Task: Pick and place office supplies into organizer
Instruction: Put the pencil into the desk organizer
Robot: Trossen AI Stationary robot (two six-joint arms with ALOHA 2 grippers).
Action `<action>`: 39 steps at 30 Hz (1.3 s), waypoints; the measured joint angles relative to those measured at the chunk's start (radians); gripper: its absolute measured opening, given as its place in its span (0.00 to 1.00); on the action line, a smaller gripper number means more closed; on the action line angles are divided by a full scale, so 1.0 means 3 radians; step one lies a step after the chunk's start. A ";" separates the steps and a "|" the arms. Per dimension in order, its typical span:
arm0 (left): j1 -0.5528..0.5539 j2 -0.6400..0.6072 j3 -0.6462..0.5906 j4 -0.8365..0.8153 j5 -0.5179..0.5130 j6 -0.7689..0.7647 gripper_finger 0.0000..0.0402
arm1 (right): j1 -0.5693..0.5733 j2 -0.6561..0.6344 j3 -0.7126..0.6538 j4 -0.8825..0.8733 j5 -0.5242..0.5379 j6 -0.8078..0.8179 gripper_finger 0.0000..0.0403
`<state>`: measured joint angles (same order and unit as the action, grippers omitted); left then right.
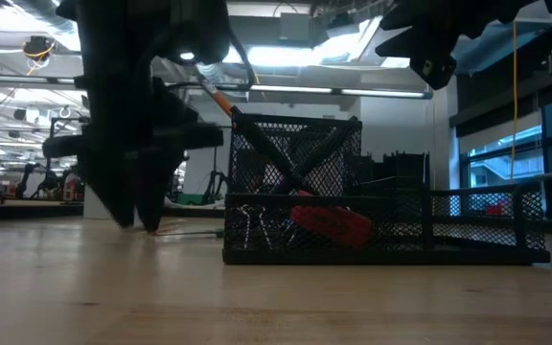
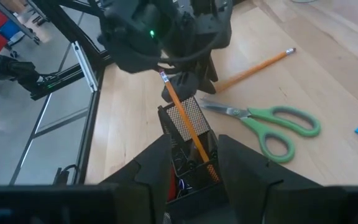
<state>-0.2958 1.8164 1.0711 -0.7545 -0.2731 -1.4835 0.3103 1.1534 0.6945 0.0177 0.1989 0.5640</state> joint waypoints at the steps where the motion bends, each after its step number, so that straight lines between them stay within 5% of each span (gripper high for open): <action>1: 0.0000 0.0031 0.0000 -0.0006 0.0019 -0.0003 0.35 | 0.0000 0.0000 0.0000 0.0000 0.0000 0.0000 0.33; 12: -0.0032 0.0102 0.0012 -0.0079 0.0114 0.0064 0.32 | 0.0001 0.0000 0.0001 0.0000 0.0000 0.0009 0.33; 28: -0.0069 0.0104 0.0007 -0.0143 0.0343 0.0690 0.03 | 0.0001 0.0000 0.0001 0.0000 0.0000 0.0010 0.33; 39: -0.0391 0.0103 -0.0003 -0.0671 0.0766 0.0895 0.01 | 0.0001 0.0000 0.0001 -0.0001 0.0000 0.0005 0.33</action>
<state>-0.4130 1.8473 1.0702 -0.9558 -0.0432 -1.2151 0.3107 1.1534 0.6949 0.0174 0.1989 0.5655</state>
